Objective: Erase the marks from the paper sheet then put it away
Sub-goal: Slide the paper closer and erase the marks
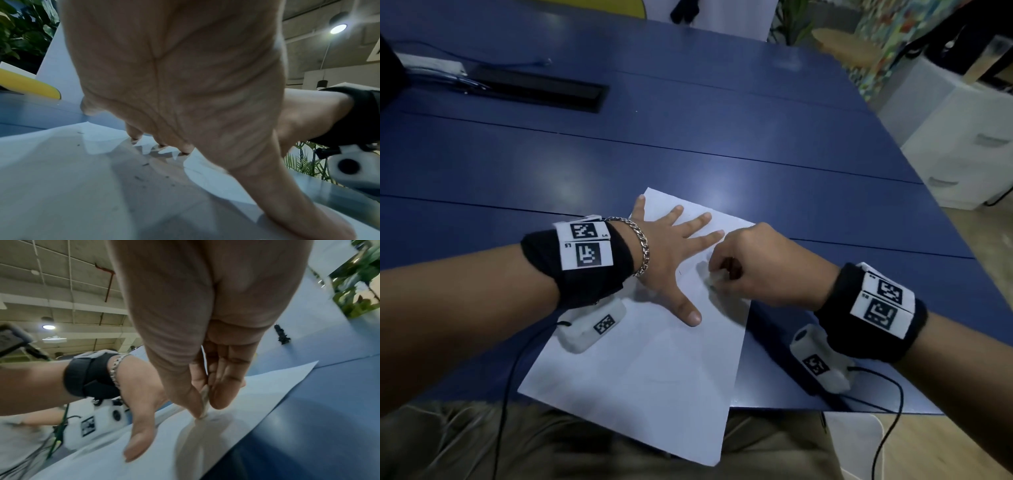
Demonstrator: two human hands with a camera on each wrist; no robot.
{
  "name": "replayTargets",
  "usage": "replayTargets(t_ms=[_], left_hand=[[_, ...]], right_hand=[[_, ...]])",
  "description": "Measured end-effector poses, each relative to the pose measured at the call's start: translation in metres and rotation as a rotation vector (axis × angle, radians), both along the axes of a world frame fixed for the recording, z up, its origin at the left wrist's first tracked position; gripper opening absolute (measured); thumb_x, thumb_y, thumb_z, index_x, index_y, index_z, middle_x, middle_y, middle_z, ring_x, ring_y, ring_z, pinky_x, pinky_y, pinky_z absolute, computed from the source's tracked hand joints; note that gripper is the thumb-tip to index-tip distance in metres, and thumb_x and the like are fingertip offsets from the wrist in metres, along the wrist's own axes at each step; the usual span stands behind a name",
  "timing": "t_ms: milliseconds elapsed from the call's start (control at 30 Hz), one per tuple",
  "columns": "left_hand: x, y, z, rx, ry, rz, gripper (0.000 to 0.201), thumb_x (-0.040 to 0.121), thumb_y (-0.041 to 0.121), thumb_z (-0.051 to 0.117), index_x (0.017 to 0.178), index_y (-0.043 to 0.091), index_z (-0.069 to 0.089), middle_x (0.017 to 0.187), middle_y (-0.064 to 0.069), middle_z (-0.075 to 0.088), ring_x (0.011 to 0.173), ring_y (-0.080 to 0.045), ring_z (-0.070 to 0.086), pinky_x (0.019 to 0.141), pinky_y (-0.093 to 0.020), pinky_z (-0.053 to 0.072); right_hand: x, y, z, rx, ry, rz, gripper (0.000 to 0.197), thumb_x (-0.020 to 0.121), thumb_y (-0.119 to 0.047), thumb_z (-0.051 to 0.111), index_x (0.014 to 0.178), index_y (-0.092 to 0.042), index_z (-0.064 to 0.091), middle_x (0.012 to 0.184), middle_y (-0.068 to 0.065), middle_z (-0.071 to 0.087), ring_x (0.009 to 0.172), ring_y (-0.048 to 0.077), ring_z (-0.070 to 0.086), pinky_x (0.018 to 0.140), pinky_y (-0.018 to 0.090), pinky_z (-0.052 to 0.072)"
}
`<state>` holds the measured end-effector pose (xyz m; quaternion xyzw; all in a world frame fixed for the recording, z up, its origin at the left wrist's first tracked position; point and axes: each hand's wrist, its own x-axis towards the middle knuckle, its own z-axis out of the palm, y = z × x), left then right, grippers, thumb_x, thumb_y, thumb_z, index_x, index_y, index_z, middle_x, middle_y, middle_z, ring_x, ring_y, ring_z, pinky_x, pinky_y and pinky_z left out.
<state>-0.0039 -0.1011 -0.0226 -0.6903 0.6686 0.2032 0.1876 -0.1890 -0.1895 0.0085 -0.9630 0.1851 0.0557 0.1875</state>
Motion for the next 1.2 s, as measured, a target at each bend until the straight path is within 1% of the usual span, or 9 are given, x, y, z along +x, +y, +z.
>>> replayTargets(t_ms=[67, 200, 367, 533, 667, 867, 1033, 1133, 1200], left_hand=[[0.000, 0.000, -0.001, -0.002, -0.002, 0.000, 0.148, 0.036, 0.110, 0.047, 0.150, 0.057, -0.032, 0.164, 0.019, -0.037, 0.158, -0.030, -0.022, 0.107, -0.084, -0.014], [-0.001, -0.001, 0.000, 0.014, -0.018, 0.006, 0.148, 0.039, 0.111, 0.047, 0.149, 0.056, -0.035, 0.163, 0.019, -0.039, 0.158, -0.030, -0.023, 0.108, -0.083, -0.013], [-0.002, -0.001, 0.001, 0.020, -0.035, 0.003, 0.148, 0.039, 0.110, 0.048, 0.148, 0.056, -0.035, 0.164, 0.018, -0.039, 0.158, -0.031, -0.021, 0.108, -0.084, -0.012], [-0.004, -0.001, 0.002, 0.025, -0.032, 0.010, 0.148, 0.037, 0.111, 0.045, 0.147, 0.056, -0.037, 0.163, 0.019, -0.039, 0.158, -0.031, -0.021, 0.108, -0.084, -0.011], [-0.004, -0.001, 0.002, 0.031, -0.054, 0.006, 0.148, 0.036, 0.112, 0.044, 0.146, 0.056, -0.038, 0.163, 0.018, -0.040, 0.158, -0.031, -0.021, 0.108, -0.084, -0.012], [-0.004, -0.002, 0.001, 0.028, -0.070, 0.006, 0.149, 0.035, 0.112, 0.044, 0.147, 0.056, -0.037, 0.163, 0.019, -0.039, 0.159, -0.030, -0.021, 0.109, -0.083, -0.012], [-0.006, -0.003, 0.004, 0.060, -0.093, -0.006, 0.149, 0.037, 0.113, 0.043, 0.147, 0.055, -0.038, 0.162, 0.019, -0.041, 0.159, -0.030, -0.020, 0.110, -0.083, -0.011], [-0.005, -0.004, 0.005, 0.067, -0.081, -0.004, 0.149, 0.035, 0.114, 0.043, 0.146, 0.056, -0.038, 0.162, 0.019, -0.041, 0.159, -0.029, -0.021, 0.110, -0.082, -0.012], [-0.004, -0.003, 0.004, 0.061, -0.058, -0.004, 0.149, 0.037, 0.113, 0.045, 0.147, 0.056, -0.037, 0.162, 0.019, -0.040, 0.158, -0.029, -0.022, 0.113, -0.079, -0.013]], right_hand=[[0.001, 0.000, 0.002, -0.018, 0.018, 0.020, 0.007, 0.083, -0.027, 0.069, 0.085, -0.024, 0.074, 0.077, -0.011, 0.068, 0.070, 0.007, 0.062, 0.066, 0.031, 0.055], [0.005, -0.017, 0.003, -0.136, -0.035, -0.084, 0.013, 0.083, -0.023, 0.066, 0.089, -0.020, 0.077, 0.077, -0.006, 0.070, 0.072, 0.014, 0.064, 0.070, 0.038, 0.058], [-0.001, 0.005, 0.003, -0.049, 0.070, 0.054, 0.009, 0.085, -0.028, 0.069, 0.090, -0.027, 0.075, 0.081, -0.011, 0.066, 0.072, 0.008, 0.061, 0.067, 0.033, 0.057], [0.002, -0.009, 0.002, -0.130, 0.008, -0.037, 0.009, 0.081, -0.024, 0.066, 0.084, -0.023, 0.074, 0.074, -0.006, 0.069, 0.067, 0.012, 0.062, 0.067, 0.039, 0.057], [-0.002, 0.007, 0.001, -0.101, 0.097, 0.067, 0.007, 0.084, -0.026, 0.065, 0.084, -0.025, 0.072, 0.075, -0.005, 0.068, 0.068, 0.012, 0.059, 0.065, 0.038, 0.056], [0.001, -0.007, 0.004, -0.160, 0.052, 0.009, 0.008, 0.080, -0.026, 0.066, 0.081, -0.021, 0.072, 0.074, -0.003, 0.068, 0.067, 0.017, 0.060, 0.068, 0.041, 0.056], [-0.006, 0.001, 0.008, -0.107, 0.160, 0.102, 0.011, 0.082, -0.031, 0.068, 0.086, -0.024, 0.074, 0.076, -0.006, 0.071, 0.069, 0.011, 0.060, 0.066, 0.038, 0.057], [-0.005, -0.010, 0.009, -0.165, 0.088, 0.050, 0.012, 0.081, -0.026, 0.065, 0.084, -0.023, 0.076, 0.073, -0.005, 0.072, 0.067, 0.015, 0.063, 0.067, 0.036, 0.057], [-0.008, -0.009, 0.008, -0.161, 0.081, 0.058, 0.012, 0.080, -0.027, 0.065, 0.085, -0.023, 0.076, 0.074, -0.006, 0.071, 0.066, 0.013, 0.062, 0.066, 0.033, 0.056]])
